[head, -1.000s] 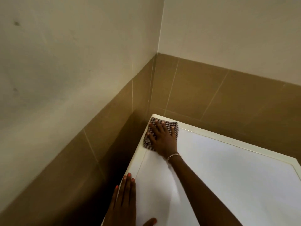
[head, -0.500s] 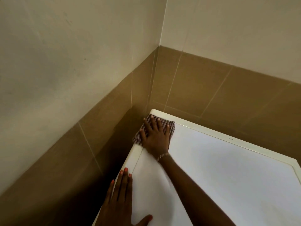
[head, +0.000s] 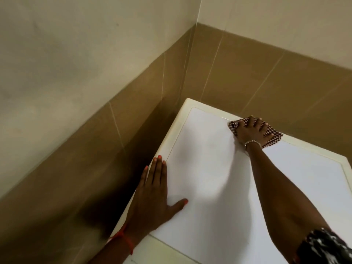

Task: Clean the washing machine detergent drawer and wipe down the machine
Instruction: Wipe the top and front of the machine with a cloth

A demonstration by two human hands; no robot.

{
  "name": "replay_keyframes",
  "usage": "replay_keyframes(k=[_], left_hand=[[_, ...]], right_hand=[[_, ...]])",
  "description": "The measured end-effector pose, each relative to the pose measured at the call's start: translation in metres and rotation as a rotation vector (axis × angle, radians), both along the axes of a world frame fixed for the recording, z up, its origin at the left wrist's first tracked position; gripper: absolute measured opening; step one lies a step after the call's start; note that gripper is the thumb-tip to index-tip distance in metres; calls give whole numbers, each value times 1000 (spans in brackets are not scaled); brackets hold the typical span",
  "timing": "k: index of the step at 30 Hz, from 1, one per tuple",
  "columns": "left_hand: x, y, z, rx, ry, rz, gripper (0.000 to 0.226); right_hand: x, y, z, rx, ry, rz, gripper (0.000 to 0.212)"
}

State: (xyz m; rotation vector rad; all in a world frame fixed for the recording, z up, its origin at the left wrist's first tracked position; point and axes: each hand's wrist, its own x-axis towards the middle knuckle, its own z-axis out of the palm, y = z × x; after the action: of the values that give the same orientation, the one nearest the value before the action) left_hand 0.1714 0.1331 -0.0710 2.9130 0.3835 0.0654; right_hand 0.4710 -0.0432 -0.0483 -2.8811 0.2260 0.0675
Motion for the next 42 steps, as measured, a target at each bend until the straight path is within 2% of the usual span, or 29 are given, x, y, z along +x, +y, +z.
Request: replay_keyframes(k=[2, 5, 8, 10, 12, 16, 20, 24, 26, 31, 35, 38, 42], left_hand=[[0, -1, 1, 11, -19, -9, 106], [-1, -1, 1, 26, -43, -31, 106], [0, -1, 3, 19, -56, -44, 107], [0, -1, 6, -5, -48, -55, 108], [0, -1, 8, 5, -52, -55, 107], [-2, -1, 10, 11, -45, -55, 110], [-3, 1, 12, -101, -65, -59, 115], [-5, 4, 17, -251, -59, -56, 94], [-7, 3, 18, -239, -58, -67, 93], [-8, 0, 18, -152, -46, -84, 98], [-7, 0, 20, -146, -60, -96, 91], [-7, 0, 21, -135, -55, -106, 89], [-6, 2, 21, -119, -45, -116, 96]], right_hand=[[-2, 1, 2, -18, 5, 113, 56], [-27, 6, -6, -112, -76, 400, 54], [-82, 4, -6, -189, -140, 693, 71], [-118, -13, -5, -149, -163, 791, 70], [-139, -34, -3, -97, -181, 745, 70], [-151, -38, -4, -57, -149, 499, 83], [-208, -8, -9, -87, -181, 701, 73], [-278, -27, -13, -57, -231, 873, 62], [-291, -47, -13, -28, -243, 818, 68], [-294, -41, -5, -35, -138, 456, 78], [-335, -14, 0, -39, -119, 543, 87], [-382, -21, -3, -40, -129, 632, 70], [-414, -67, -6, -57, -158, 600, 62]])
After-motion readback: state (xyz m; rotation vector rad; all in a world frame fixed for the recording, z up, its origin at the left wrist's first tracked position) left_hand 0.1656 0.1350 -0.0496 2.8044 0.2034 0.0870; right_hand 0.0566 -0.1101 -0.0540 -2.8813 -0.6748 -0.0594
